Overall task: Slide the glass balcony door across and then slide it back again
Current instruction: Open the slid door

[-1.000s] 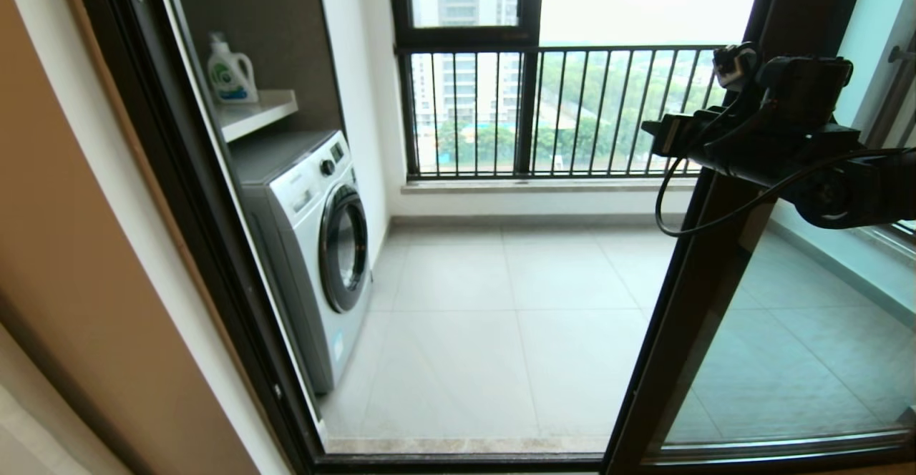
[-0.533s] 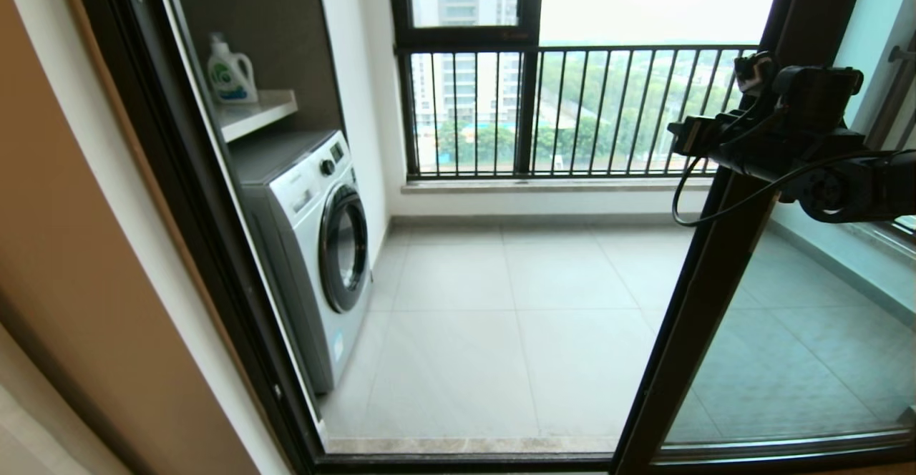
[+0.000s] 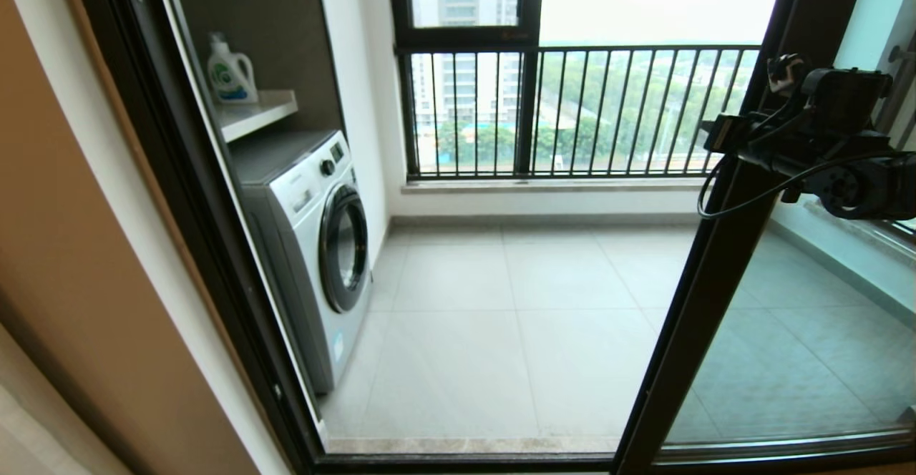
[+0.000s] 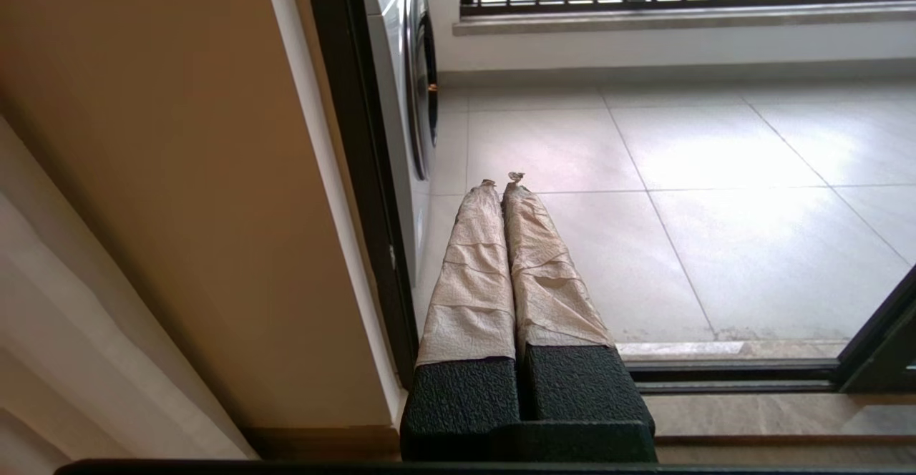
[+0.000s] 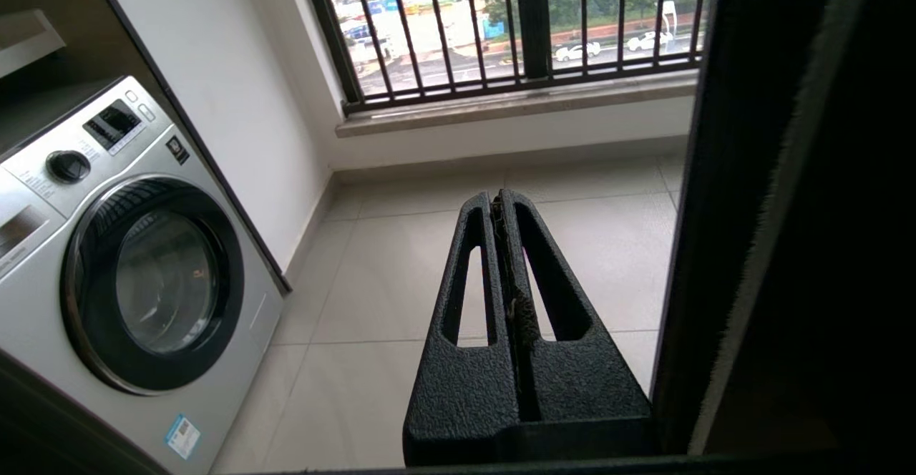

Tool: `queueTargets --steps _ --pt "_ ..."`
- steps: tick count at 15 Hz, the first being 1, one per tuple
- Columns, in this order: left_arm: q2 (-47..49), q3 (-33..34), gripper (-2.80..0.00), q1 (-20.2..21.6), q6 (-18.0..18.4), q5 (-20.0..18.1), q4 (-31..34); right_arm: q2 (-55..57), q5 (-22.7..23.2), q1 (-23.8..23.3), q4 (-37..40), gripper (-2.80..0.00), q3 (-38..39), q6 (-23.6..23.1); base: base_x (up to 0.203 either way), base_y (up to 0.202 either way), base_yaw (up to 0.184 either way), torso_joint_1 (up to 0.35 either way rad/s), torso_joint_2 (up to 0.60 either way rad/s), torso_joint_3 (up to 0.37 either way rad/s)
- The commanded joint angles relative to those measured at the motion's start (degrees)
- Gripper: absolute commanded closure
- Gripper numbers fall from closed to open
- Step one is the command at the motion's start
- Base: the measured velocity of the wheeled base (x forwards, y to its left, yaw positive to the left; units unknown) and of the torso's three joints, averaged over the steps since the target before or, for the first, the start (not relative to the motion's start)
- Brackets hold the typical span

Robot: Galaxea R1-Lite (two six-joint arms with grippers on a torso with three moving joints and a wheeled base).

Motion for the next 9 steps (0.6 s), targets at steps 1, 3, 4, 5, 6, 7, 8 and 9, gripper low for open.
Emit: queueTargets --steps 1,3,4,5,6,7,8,9 --pt "0.1 0.0 0.00 0.0 0.0 0.0 0.0 0.4 0.5 -1.7 -0.2 0.00 -0.4 0.0 0.000 0.000 0.000 0.000 0.00 0.000" --pt "0.1 0.0 0.00 0.0 0.0 0.0 0.0 0.4 1.1 -2.8 -0.2 0.00 -0.2 0.1 0.000 0.000 0.000 0.000 0.00 0.000" --pt "0.1 0.0 0.00 0.0 0.0 0.0 0.0 0.4 1.3 -3.4 -0.2 0.00 -0.2 0.1 0.000 0.000 0.000 0.000 0.00 0.000" --pt "0.1 0.0 0.00 0.0 0.0 0.0 0.0 0.4 1.3 -3.8 -0.2 0.00 -0.2 0.1 0.000 0.000 0.000 0.000 0.00 0.000" --pt "0.1 0.0 0.00 0.0 0.0 0.0 0.0 0.4 1.5 -4.5 -0.2 0.00 -0.2 0.1 0.000 0.000 0.000 0.000 0.00 0.000" --pt "0.1 0.0 0.00 0.0 0.0 0.0 0.0 0.5 2.1 -5.1 -0.2 0.00 -0.2 0.1 0.000 0.000 0.000 0.000 0.00 0.000" --pt "0.1 0.0 0.00 0.0 0.0 0.0 0.0 0.5 2.7 -5.8 -0.2 0.00 -0.2 0.1 0.000 0.000 0.000 0.000 0.00 0.000" --pt "0.1 0.0 0.00 0.0 0.0 0.0 -0.1 0.5 2.9 -6.3 -0.2 0.00 -0.2 0.1 0.000 0.000 0.000 0.000 0.00 0.000"
